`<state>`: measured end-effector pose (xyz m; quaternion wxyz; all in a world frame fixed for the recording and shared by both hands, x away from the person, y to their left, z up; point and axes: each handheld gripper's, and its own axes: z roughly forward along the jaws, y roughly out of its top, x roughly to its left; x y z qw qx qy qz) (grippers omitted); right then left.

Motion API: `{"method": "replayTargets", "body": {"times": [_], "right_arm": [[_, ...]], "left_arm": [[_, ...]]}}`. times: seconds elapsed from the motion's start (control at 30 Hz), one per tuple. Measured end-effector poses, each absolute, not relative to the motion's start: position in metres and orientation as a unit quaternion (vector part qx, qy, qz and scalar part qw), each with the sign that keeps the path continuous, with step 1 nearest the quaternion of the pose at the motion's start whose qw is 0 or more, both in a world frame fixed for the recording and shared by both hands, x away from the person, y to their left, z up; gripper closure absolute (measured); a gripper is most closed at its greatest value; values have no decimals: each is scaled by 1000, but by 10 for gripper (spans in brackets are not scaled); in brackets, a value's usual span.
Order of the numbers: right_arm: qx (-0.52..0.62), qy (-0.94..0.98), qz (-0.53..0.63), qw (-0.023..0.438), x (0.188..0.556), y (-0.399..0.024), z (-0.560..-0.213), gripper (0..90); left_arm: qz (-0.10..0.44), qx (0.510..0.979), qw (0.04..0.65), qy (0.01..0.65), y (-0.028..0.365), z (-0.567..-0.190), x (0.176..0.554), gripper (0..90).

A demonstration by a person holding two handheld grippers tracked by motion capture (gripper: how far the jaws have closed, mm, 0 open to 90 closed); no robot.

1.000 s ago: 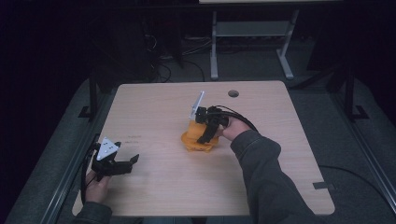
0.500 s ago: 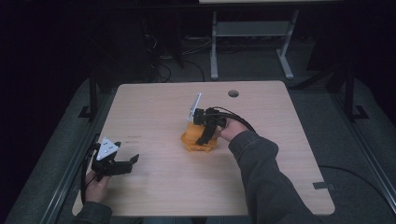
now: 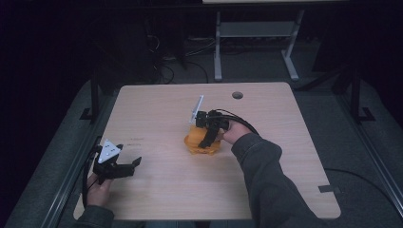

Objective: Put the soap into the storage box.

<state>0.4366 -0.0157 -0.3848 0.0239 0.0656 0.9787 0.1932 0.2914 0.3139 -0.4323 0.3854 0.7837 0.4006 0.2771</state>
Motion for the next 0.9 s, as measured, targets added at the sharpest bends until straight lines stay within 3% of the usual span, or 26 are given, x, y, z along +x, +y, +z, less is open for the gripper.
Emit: {"method": "replayTargets", "body": {"times": [0.9], "right_arm": [[71, 978, 197, 20, 437, -12, -390, 200]], "left_arm": [[276, 784, 386, 400, 313, -433, 292, 141]]}}
